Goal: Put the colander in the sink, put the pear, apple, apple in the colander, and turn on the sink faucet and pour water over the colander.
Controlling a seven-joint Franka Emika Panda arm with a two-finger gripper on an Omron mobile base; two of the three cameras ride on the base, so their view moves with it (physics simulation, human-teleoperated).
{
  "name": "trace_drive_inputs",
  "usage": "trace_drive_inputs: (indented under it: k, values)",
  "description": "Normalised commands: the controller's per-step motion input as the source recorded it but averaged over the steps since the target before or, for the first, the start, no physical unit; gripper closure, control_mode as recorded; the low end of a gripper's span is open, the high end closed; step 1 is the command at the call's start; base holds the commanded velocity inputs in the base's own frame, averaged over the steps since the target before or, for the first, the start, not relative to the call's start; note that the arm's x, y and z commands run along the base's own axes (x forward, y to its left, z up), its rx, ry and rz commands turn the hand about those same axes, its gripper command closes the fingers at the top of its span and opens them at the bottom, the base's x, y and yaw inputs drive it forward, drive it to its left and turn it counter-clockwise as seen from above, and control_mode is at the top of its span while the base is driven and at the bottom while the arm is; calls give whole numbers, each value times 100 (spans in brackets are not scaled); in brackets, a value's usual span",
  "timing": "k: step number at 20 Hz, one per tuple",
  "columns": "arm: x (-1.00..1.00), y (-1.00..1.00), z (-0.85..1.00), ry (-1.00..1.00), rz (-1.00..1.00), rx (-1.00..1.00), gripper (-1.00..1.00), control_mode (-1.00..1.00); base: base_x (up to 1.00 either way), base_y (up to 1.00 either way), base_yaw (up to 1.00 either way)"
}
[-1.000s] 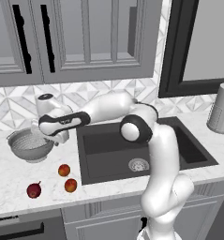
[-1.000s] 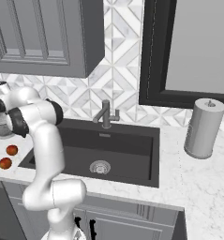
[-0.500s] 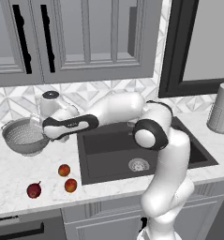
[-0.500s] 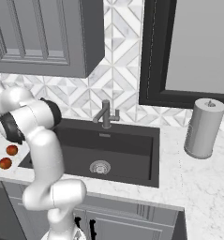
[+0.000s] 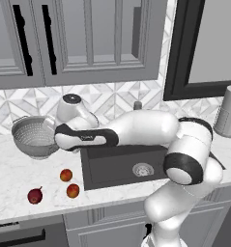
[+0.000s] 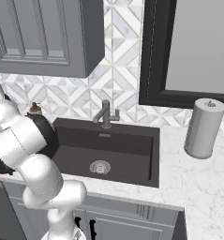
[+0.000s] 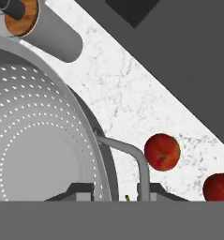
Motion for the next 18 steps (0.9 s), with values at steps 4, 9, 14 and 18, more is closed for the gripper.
trace_drive_inputs:
  k: [4,9,14,18]
  values:
    - [-65,-56,38,15,-37,12,100,-100,0,0,0]
    - [-62,-39,31,17,-48,5,100,-100,0,0,0]
    - [-50,-40,30,30,-52,3,100,-100,0,0,0]
    - [-8,-41,10,47,-72,0,100,-100,0,0,0]
